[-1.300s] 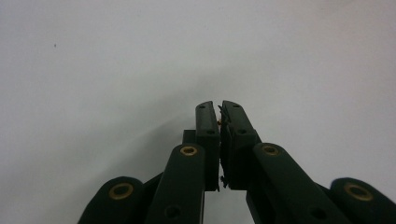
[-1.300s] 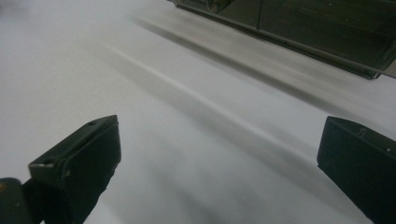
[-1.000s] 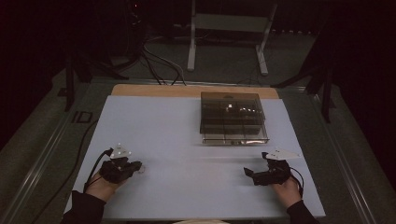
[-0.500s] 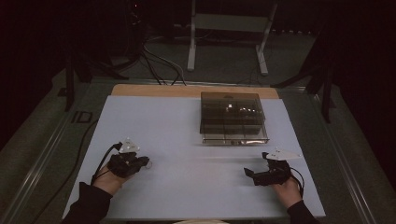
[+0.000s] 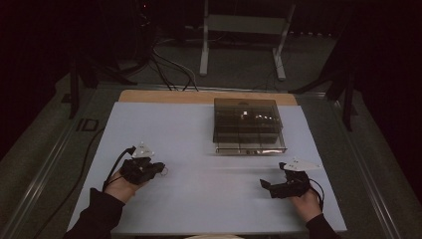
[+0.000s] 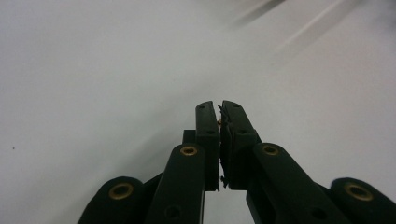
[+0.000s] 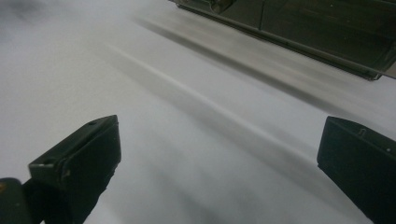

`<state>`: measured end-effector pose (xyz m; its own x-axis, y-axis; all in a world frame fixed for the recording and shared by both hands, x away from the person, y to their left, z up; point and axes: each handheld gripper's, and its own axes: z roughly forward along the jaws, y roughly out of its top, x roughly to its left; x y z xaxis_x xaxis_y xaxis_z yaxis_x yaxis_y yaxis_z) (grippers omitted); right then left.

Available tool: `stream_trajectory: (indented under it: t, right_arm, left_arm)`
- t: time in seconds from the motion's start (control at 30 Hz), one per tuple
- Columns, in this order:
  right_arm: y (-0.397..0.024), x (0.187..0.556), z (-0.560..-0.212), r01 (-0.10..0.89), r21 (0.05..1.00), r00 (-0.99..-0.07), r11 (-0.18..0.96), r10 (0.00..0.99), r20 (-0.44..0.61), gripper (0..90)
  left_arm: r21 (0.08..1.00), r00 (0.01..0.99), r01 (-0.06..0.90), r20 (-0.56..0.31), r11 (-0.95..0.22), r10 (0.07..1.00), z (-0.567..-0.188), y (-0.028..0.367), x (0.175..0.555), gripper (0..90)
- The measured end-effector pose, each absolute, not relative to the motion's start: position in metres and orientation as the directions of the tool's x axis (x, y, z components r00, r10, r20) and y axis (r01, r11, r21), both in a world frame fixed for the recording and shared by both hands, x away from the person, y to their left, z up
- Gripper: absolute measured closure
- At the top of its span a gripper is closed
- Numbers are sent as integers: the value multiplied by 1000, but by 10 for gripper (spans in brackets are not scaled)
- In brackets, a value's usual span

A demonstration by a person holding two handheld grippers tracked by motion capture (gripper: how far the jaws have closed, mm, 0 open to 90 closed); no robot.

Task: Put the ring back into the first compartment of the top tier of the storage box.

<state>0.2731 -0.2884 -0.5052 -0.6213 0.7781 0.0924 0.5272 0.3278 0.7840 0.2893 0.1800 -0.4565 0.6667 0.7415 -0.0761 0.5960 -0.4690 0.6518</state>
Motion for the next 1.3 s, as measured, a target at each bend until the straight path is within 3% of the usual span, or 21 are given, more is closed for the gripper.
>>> stream_trajectory:
  t: [1.3]
  right_arm:
    - [-288, 273, -506, 526, 785, -624, 328, 776, 95, 0]
  left_arm:
    - [674, 747, 515, -51, -530, 663, -429, 138, 314, 888]
